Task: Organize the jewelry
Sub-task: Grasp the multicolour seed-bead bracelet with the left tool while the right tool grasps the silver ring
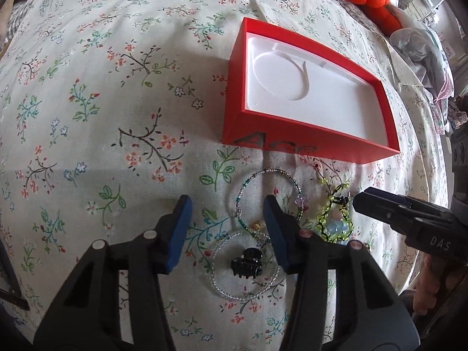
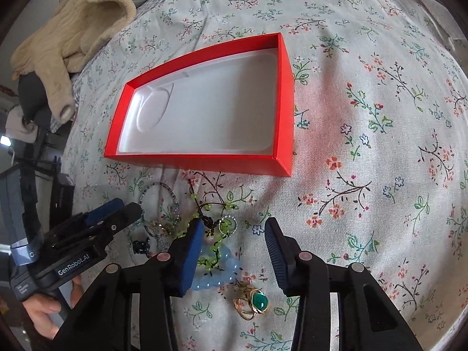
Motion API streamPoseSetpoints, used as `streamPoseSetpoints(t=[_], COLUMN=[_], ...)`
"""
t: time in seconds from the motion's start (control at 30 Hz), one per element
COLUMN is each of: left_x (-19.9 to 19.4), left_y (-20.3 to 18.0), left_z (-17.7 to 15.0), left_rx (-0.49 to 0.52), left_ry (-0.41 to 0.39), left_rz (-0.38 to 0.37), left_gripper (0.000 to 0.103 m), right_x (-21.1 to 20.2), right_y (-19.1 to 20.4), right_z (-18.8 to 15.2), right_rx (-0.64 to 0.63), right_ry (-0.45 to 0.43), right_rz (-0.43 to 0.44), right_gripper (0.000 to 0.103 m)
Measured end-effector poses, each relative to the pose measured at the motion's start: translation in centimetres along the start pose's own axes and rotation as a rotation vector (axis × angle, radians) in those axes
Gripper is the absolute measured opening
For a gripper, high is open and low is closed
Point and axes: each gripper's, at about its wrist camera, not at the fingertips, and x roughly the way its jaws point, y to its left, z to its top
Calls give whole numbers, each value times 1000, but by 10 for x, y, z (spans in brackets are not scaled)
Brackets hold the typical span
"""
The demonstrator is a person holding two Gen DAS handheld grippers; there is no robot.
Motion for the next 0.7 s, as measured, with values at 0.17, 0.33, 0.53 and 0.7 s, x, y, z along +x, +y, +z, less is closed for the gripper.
streamPoseSetpoints(t=[0.17, 0.33, 0.53, 0.7], left_x=[6, 9, 10, 9], left_y=[1, 2, 1, 2], left_z=[8, 11, 11, 7], left_rx=[-20, -20, -11, -1], left_ry=[1, -3, -6, -9], left_rz=[11, 23, 32, 42], left_gripper=[40, 29, 10, 6], right_x=[7, 13, 15, 6], right_y=[3, 2, 2, -10], right_z=[2, 2, 1, 0], right_rx=[-18, -25, -39, -24], right_ry=[15, 23, 24, 9], right_rz=[-5, -7, -2, -15], right_gripper=[32, 27, 15, 15])
